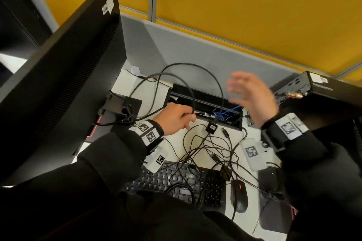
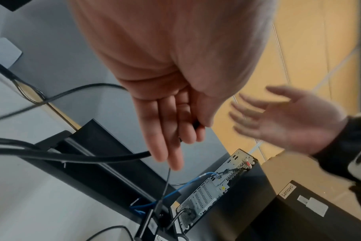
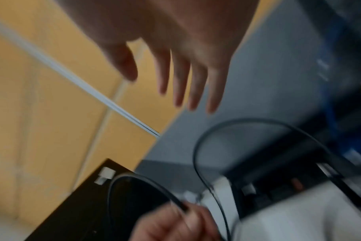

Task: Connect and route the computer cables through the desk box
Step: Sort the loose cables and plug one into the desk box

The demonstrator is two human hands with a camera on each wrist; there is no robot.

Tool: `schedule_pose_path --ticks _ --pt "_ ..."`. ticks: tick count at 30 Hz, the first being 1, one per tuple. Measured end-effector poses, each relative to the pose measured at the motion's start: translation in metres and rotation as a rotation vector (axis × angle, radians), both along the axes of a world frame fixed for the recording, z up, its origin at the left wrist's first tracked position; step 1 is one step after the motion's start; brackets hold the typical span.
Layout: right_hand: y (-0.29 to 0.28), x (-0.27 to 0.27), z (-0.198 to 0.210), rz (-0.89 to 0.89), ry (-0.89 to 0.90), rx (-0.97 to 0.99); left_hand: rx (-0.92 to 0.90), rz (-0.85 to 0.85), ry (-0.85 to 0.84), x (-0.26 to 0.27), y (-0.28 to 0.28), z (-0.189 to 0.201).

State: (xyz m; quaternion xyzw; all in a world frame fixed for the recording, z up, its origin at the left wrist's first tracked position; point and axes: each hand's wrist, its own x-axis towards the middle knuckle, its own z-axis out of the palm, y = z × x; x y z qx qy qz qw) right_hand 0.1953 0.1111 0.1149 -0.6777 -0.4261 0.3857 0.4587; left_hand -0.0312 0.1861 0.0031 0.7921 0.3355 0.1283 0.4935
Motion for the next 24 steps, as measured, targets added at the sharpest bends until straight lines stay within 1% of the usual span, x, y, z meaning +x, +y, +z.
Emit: schedule_pose_path --ticks 1,2,4,5,6,7,8,9,10,11,12,13,14,15,16,17,18,19,20,21,24 --pt "0.001 -0.006 -0.016 0.1 0.019 -0.127 0.002 -0.005 -0.01 0.0 -0.001 0.002" --pt "0.003 -0.013 -0.032 0.21 0.004 -0.2 0.017 -0.008 -0.005 -0.001 -0.002 0.004" --pt "0.005 -0.036 -0.058 0.401 -0.017 -0.234 0.042 -0.003 0.02 -0.003 -0.008 0.006" --pt "0.008 -0.048 -0.069 0.452 -0.02 -0.21 0.047 -0.003 0.034 -0.006 -0.01 0.006" --pt "0.01 -0.06 -0.077 0.455 -0.012 -0.166 0.047 -0.021 0.053 -0.01 -0.013 0.007" --pt "0.012 -0.069 -0.083 0.412 0.026 -0.121 0.051 -0.056 0.077 -0.014 -0.016 0.008" --pt "0.015 -0.076 -0.088 0.339 0.082 -0.093 0.089 -0.08 0.122 -0.02 -0.017 0.01" --pt "0.018 -0.081 -0.092 0.254 0.141 -0.081 0.171 -0.053 0.166 -0.028 -0.018 0.012" --pt "0.021 -0.085 -0.094 0.174 0.203 -0.069 0.295 0.066 0.182 -0.038 -0.017 0.018" --pt "0.024 -0.086 -0.097 0.108 0.268 -0.067 0.43 0.257 0.144 -0.049 -0.015 0.026" --pt "0.025 -0.085 -0.1 0.064 0.338 -0.077 0.548 0.449 0.078 -0.061 -0.012 0.035" --pt "0.025 -0.083 -0.103 0.036 0.403 -0.093 0.635 0.588 0.014 -0.07 -0.006 0.039" --pt "0.024 -0.082 -0.105 0.015 0.471 -0.108 0.679 0.672 -0.01 -0.076 0.001 0.037" --pt "0.023 -0.081 -0.107 -0.003 0.535 -0.121 0.673 0.706 0.021 -0.08 0.009 0.03" --pt "0.021 -0.081 -0.109 -0.018 0.597 -0.123 0.596 0.71 0.065 -0.081 0.017 0.02" --pt "0.02 -0.082 -0.109 -0.03 0.655 -0.117 0.464 0.693 0.103 -0.079 0.021 0.009" --pt "0.02 -0.084 -0.109 -0.046 0.707 -0.109 0.322 0.66 0.123 -0.074 0.021 -0.002" --pt "0.02 -0.085 -0.109 -0.074 0.757 -0.102 0.228 0.617 0.152 -0.069 0.016 -0.015" --pt "0.02 -0.085 -0.108 -0.113 0.813 -0.102 0.198 0.572 0.199 -0.066 0.009 -0.027" --pt "0.02 -0.083 -0.108 -0.158 0.862 -0.106 0.216 0.527 0.277 -0.065 0.003 -0.039" --pt "0.023 -0.077 -0.109 -0.275 0.966 -0.141 0.311 0.293 0.62 -0.064 -0.01 -0.058"
